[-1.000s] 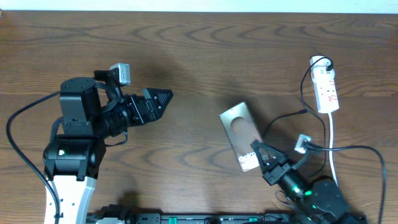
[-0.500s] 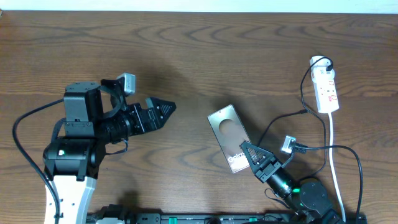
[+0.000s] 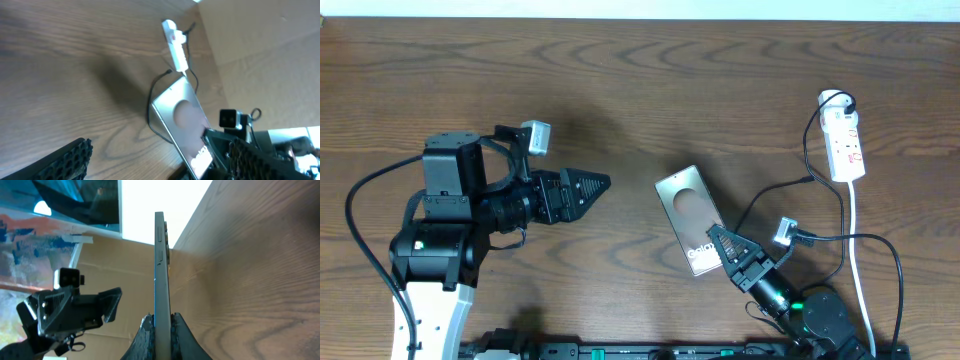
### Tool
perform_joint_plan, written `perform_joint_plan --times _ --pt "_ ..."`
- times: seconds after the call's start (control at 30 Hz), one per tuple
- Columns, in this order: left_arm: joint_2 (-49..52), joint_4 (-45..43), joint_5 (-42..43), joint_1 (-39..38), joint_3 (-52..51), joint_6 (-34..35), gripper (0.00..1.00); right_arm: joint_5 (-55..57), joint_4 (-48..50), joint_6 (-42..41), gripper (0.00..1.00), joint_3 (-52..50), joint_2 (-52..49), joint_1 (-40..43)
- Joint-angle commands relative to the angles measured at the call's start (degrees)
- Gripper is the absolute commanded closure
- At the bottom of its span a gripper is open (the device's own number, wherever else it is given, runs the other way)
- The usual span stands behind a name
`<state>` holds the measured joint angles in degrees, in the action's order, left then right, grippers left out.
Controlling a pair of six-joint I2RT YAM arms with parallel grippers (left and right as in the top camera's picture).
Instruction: Plug charger to phone and switch on socket
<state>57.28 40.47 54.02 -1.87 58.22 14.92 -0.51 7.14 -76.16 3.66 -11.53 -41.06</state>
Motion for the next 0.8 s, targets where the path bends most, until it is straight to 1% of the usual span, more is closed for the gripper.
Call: perform_joint_plan --times 0.0,0.3,0.37,0.4,0.43,0.57,0.77 --pt "-0.1 -0.4 5.4 0.2 -1.0 -5.1 0.13 1.9 1.5 -2.9 0.99 0.3 -0.5 0.3" --pt "0.0 -3.0 6.3 0.2 -4.1 -5.0 0.13 1.9 13.2 -4.3 0.99 0.3 -6.6 0.3" --pt "0.0 -5.2 8.6 0.2 -4.5 -3.4 0.15 1.9 16.2 -6.5 0.99 0.3 -10.3 0.3" --pt "0.0 -5.7 8.5 0.2 -4.5 -2.5 0.16 1.8 17.3 -6.5 0.99 0.3 -11.3 0.3" --pt "0.1 -7.0 8.5 0.2 -4.5 -0.5 0.17 1.7 21.0 -6.5 0.99 0.3 -14.3 0.2" --pt "1.4 -8.2 8.5 0.2 -4.5 4.8 0.17 1.8 27.1 -6.5 0.99 0.3 -20.5 0.2" --pt "5.2 -9.0 8.4 0.2 -4.5 8.5 0.17 1.4 37.4 -6.5 0.99 0.3 -29.8 0.3"
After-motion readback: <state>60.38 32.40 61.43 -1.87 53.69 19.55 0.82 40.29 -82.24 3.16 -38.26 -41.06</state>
